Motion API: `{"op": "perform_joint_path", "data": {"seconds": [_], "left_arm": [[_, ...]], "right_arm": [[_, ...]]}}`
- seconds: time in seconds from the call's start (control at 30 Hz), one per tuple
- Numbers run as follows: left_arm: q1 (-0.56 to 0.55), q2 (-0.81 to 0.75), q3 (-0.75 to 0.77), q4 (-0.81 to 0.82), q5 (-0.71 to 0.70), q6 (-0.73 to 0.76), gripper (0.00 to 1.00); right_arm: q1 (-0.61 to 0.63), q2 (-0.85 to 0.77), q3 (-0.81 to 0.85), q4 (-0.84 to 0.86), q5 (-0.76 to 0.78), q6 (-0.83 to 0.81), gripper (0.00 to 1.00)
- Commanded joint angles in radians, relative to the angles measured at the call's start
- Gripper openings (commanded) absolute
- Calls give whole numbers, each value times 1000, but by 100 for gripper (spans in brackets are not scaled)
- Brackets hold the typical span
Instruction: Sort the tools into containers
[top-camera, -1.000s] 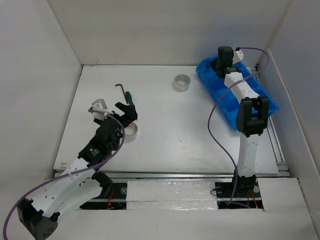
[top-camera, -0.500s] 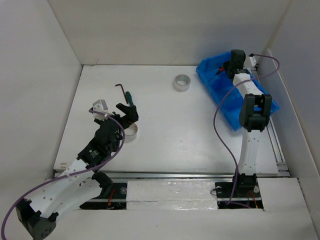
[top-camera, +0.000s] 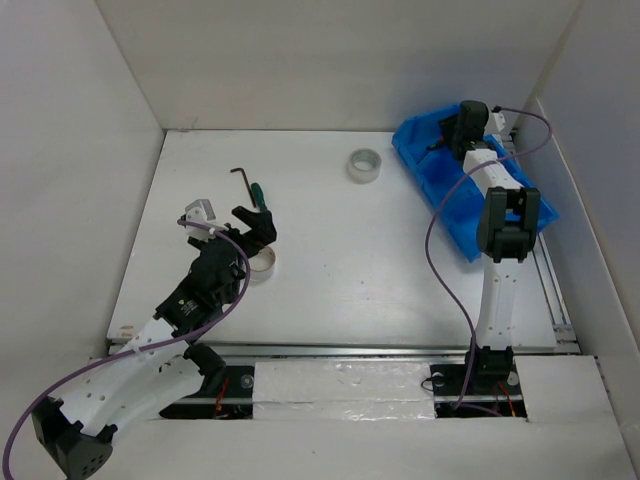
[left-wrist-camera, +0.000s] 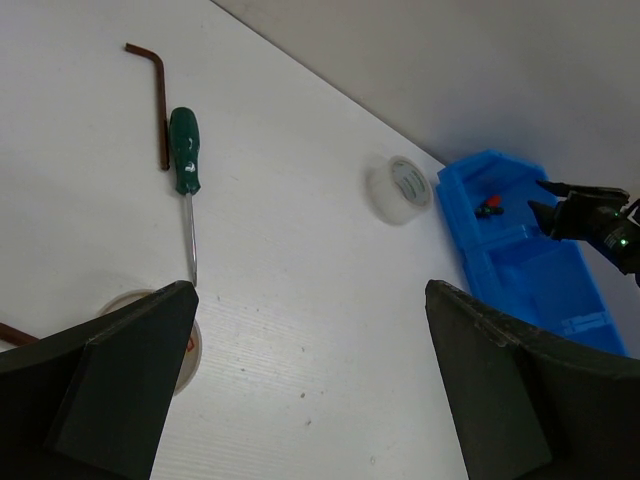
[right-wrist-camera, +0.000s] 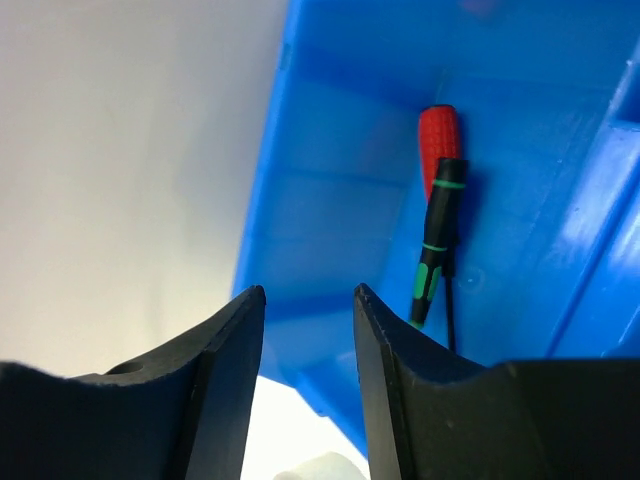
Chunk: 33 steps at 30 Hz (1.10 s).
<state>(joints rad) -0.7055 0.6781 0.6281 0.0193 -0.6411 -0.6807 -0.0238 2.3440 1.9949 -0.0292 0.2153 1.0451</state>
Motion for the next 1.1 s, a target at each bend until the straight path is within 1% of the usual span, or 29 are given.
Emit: {"op": "perform_joint_path", "data": {"seconds": [0.0,0.1,0.13,0.17,0.2,0.23,0.27,0.3,0.33,0.37,0.4,0.43,0.47,0.5,0.53,0.63,0.67,0.73,0.77,0.8,0.83,0.87,0.93,1.07], "left_arm": [[-3,-8,10,44,-14,13,99],[-3,-5,7,45,-17,13,99],[-3,-5,5,47,-20,13,99],[-3,-5,5,48,-23,15,99],[-3,-5,5,48,-25,13,99],[-3,-5,1,50,-29,15,99],[-3,-5,1,50,-35,13,99],[-3,-3,-1,48,-41,10,99],[-3,-3,1,39,-57,-2,99],[-3,-5,1,33,-68,-9,99],[-3,-5,1,27,-78,-16,99],[-3,-14,-5,24,-98,-19,99],[-3,-17,-11,27,-109,-20,99],[-3,-23,-16,30,-117,-20,99],[-3,-26,-22,28,-144,-23,99],[-3,-20,-21,-7,-204,-59,99],[-3,-17,-19,-12,-213,-66,99],[20,-12,-19,-16,-213,-77,99],[29,-14,-21,-16,-207,-83,99],[38,-17,-22,-16,-197,-94,99],[47,-32,-30,-16,-169,-95,99],[47,-43,-36,-16,-164,-95,99],[47,-81,-48,-7,-158,-97,99],[47,-155,-76,-7,-170,-102,99]], "right_arm": [[2,20,35,40,-8,-19,47],[2,-29,16,52,-17,-46,47],[18,-55,-28,80,-33,-74,47],[27,-119,-62,169,-48,-107,48],[39,-155,-100,222,-100,-184,48],[53,-188,-164,282,-140,-225,50],[85,-216,-185,376,-187,-271,53],[102,-245,-188,396,-247,-333,55],[119,-247,-173,396,-345,-352,57],[152,-239,-118,373,-397,-371,59],[172,-209,-81,364,-460,-410,61],[189,-184,-43,348,-593,-425,63],[208,-157,6,303,-652,-439,67],[244,-125,98,281,-719,-460,68],[264,-64,135,264,-819,-464,68],[350,39,257,192,-912,-503,73],[373,57,281,123,-900,-531,73],[442,73,317,72,-837,-623,75],[465,87,329,1,-815,-658,77],[487,93,344,-30,-789,-727,78],[510,98,364,-59,-727,-752,78],[550,103,369,-99,-693,-770,79],[576,106,361,-113,-636,-789,80],[617,123,338,-152,-599,-798,81]]}}
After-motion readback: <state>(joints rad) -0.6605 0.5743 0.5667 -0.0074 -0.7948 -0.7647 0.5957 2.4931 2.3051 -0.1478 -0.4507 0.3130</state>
